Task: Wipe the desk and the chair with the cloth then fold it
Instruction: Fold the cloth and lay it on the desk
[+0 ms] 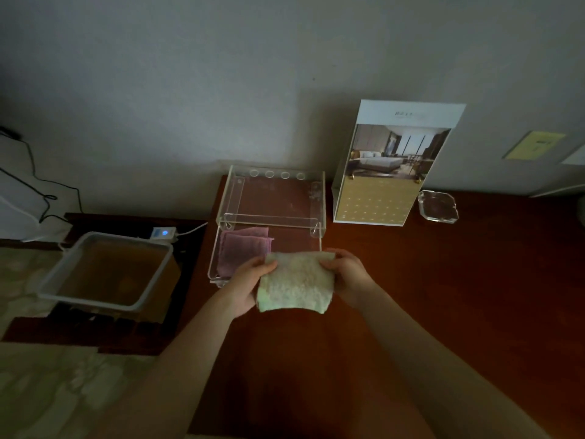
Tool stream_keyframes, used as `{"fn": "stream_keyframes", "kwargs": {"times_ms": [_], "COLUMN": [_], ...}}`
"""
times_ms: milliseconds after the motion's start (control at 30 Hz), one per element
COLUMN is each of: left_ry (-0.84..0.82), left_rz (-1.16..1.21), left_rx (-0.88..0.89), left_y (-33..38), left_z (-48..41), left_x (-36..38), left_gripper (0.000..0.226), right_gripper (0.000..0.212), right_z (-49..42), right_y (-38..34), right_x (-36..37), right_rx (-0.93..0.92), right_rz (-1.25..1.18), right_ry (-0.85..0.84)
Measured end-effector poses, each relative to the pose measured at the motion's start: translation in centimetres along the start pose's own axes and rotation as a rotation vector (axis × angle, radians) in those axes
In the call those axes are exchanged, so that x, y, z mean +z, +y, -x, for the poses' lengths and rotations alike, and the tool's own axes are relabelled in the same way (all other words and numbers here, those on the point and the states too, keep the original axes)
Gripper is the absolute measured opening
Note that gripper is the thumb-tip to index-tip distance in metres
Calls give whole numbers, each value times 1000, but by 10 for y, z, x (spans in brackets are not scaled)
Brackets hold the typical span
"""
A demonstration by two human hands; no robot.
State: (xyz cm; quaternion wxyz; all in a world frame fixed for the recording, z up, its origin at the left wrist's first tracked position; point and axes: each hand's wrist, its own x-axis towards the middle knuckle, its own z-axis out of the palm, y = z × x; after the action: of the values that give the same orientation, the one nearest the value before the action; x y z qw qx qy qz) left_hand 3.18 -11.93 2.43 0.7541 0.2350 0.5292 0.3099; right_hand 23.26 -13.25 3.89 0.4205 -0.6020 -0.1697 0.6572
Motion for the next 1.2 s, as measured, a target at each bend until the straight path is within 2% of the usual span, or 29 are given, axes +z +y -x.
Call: {"fn": "stream_keyframes", "kwargs": {"times_ms": [67, 167, 300, 467, 533, 633, 767, 833, 900, 967, 1033, 1100, 1200], "left_ry": [49, 126, 261, 273, 284, 280, 241, 264, 335, 480, 705, 906, 936], "left_rz": [1, -32, -364, -602, -666, -729, -720, -850, -975, -1065, -1154, -1166, -917], "left_rx": [44, 106, 104, 139, 172, 200, 206, 280, 375, 467, 541, 427, 22], "left_y": [16, 32, 29, 16, 14, 9, 4, 1, 3, 6, 9, 11, 10], "left_z": [-9, -35, -68, -82, -87, -96, -102, -103, -101, -92, -77, -60, -48], "left_x": [-1, -4, -11, -16, -14, -8, 0, -4, -11, -21, -32, -44, -61], "left_gripper": [26, 33, 39, 30, 26, 30, 32, 26, 18, 13, 22, 42, 58], "right_gripper": [39, 44, 50, 59, 57, 42, 39, 43, 45, 42, 44, 54, 61], "right_z": [-14, -45, -72, -78, -77, -76, -78, -76, -72, -64, -56, -52, -45], "right_y": [-11, -22, -23, -1, 9, 19, 21, 22, 22, 25, 30, 38, 47], "right_x": [14, 33, 48, 52, 54, 54, 53, 51, 47, 37, 27, 20, 23], "right_rx": [-43, -130, -190, -218, -240, -323, -433, -449, -455, -390, -189, 57, 287], "right_rz": [-4, 152, 589, 985, 1274, 1716, 1926, 1923, 1808, 1588, 1243, 896, 599], "right_ry": [62, 194, 289, 301, 266, 252, 300, 293, 335, 457, 510, 495, 483]}}
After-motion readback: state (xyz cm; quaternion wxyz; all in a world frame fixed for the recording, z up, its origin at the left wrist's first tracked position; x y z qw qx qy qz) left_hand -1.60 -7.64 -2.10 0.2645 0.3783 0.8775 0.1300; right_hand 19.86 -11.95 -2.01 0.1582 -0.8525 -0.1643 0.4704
